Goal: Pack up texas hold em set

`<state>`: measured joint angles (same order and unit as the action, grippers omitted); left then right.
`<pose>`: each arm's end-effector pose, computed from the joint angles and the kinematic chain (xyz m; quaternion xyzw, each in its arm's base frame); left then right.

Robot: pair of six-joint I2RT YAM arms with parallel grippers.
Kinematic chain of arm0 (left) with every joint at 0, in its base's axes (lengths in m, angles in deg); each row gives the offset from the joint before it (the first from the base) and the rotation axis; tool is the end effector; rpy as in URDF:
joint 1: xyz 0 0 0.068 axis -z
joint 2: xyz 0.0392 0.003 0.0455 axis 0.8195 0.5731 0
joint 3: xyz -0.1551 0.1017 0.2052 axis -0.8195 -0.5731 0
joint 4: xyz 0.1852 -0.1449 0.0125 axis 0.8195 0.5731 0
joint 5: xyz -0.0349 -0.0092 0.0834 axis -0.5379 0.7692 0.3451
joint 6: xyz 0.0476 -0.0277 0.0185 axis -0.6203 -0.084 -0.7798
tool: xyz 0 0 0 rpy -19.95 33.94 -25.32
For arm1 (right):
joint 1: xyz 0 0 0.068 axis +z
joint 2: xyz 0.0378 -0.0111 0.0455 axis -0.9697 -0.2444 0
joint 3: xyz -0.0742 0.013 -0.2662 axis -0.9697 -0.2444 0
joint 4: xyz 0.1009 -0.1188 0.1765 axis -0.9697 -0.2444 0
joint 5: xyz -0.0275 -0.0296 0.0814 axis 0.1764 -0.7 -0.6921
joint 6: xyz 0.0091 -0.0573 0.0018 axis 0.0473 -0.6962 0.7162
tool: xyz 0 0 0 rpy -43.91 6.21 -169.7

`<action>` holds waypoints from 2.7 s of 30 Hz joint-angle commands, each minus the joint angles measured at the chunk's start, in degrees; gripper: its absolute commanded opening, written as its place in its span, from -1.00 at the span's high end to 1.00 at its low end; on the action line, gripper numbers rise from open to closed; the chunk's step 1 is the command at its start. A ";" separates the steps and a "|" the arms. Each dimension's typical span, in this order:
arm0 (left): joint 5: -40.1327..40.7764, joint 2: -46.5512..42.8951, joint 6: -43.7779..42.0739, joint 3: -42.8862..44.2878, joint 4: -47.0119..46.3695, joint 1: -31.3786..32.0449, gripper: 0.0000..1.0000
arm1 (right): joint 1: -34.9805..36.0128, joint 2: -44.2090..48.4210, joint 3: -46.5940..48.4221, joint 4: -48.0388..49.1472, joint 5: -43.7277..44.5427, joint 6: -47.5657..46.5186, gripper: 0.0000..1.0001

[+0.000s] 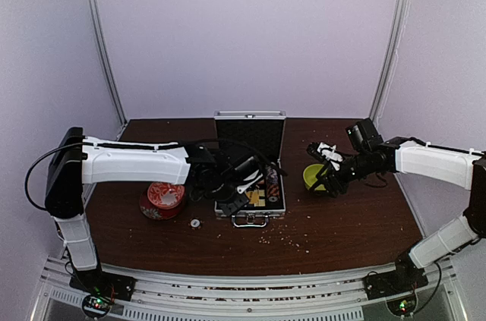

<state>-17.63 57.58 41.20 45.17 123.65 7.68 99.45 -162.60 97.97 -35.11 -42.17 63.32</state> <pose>0.1794 -0.3228 0.2284 0.3923 0.8863 -0.0132 0.2456 0.2226 0.1234 0.2391 -0.4596 0.7862 0.2818 0.3022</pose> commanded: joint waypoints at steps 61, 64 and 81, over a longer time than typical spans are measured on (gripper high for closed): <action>-1.34 0.03 1.40 -9.07 -10.24 -11.92 -0.21 | -0.27 -3.59 1.02 -1.92 -0.92 -1.13 -0.32; -3.44 0.97 1.13 -8.86 -10.64 -12.43 -0.20 | -0.23 -3.66 1.09 -2.06 -1.01 -1.15 -0.32; -5.81 8.62 -1.67 -2.30 -11.78 -14.06 -0.19 | -0.25 -4.00 0.94 -2.52 -0.66 -1.50 -0.33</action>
<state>-22.50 65.29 40.45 40.95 113.40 -5.52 99.45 -166.19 97.99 -37.25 -42.27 62.71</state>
